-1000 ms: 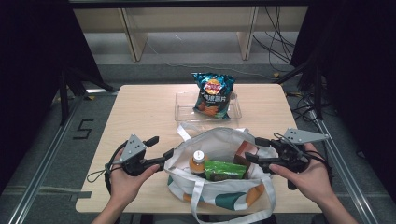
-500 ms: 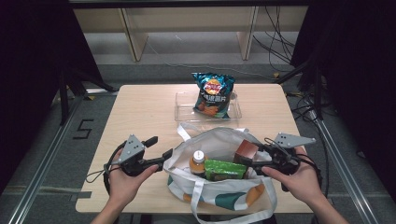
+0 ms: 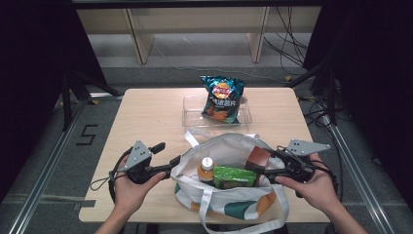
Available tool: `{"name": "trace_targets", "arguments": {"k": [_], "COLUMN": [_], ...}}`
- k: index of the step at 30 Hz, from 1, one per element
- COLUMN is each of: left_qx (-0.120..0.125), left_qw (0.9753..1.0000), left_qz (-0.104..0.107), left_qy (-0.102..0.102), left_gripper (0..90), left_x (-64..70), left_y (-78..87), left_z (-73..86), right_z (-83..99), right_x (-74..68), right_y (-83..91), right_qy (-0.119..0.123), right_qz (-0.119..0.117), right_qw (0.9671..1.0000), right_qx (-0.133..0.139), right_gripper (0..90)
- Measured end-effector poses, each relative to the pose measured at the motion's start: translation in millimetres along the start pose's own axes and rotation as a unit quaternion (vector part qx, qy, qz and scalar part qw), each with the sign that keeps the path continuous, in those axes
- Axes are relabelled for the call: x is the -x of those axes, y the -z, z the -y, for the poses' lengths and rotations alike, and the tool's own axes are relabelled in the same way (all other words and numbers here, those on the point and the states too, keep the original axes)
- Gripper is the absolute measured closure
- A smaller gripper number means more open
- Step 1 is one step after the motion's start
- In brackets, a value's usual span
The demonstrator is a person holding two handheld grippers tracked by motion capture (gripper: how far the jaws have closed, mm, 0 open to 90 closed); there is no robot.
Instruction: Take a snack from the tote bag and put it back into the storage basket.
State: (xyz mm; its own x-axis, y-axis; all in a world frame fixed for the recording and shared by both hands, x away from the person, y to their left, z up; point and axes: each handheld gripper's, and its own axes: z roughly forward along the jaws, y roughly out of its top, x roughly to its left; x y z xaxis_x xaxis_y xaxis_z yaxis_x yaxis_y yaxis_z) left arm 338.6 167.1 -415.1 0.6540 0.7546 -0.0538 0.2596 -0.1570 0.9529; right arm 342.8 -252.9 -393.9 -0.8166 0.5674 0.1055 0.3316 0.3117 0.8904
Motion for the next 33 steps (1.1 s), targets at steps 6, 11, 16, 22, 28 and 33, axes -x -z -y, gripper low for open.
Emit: {"name": "trace_targets", "arguments": {"k": [6, 11, 16, 22, 28, 33], "left_qx": [0.000, 0.002, 0.000, -0.001, 0.000, 0.000], "left_qw": [1.0000, 1.0000, 1.0000, 1.0000, 1.0000, 1.0000], "left_qz": [0.000, 0.004, 0.000, 0.000, 0.000, 0.000], "left_qy": [-0.001, 0.000, -0.002, -0.002, -0.001, -0.001], "left_gripper": [29.1, 29.1, 29.1, 29.1, 29.1, 29.1], "left_x": [-0.6, -0.6, -0.2, 0.1, 0.1, 0.2], "left_y": [0.6, -1.0, 0.0, 0.1, 0.0, 0.2], "left_z": [0.4, 0.9, 0.6, 0.2, 0.1, 0.1], "right_z": [1.7, -0.4, -3.1, -14.3, -31.0, -47.1], "right_x": [0.3, -2.6, -5.7, -7.8, -12.6, -14.0], "right_y": [-2.3, 1.3, 3.3, 13.4, 22.7, 29.0], "right_qy": [0.005, 0.029, 0.016, 0.006, -0.009, -0.015], "right_qz": [0.001, 0.023, 0.029, 0.038, 0.054, 0.059], "right_qw": [1.0000, 0.9993, 0.9995, 0.9989, 0.9973, 0.9965], "right_qx": [-0.005, -0.001, 0.001, 0.028, 0.048, 0.057], "right_gripper": [36.9, 39.1, 39.2, 39.1, 39.2, 39.2]}}
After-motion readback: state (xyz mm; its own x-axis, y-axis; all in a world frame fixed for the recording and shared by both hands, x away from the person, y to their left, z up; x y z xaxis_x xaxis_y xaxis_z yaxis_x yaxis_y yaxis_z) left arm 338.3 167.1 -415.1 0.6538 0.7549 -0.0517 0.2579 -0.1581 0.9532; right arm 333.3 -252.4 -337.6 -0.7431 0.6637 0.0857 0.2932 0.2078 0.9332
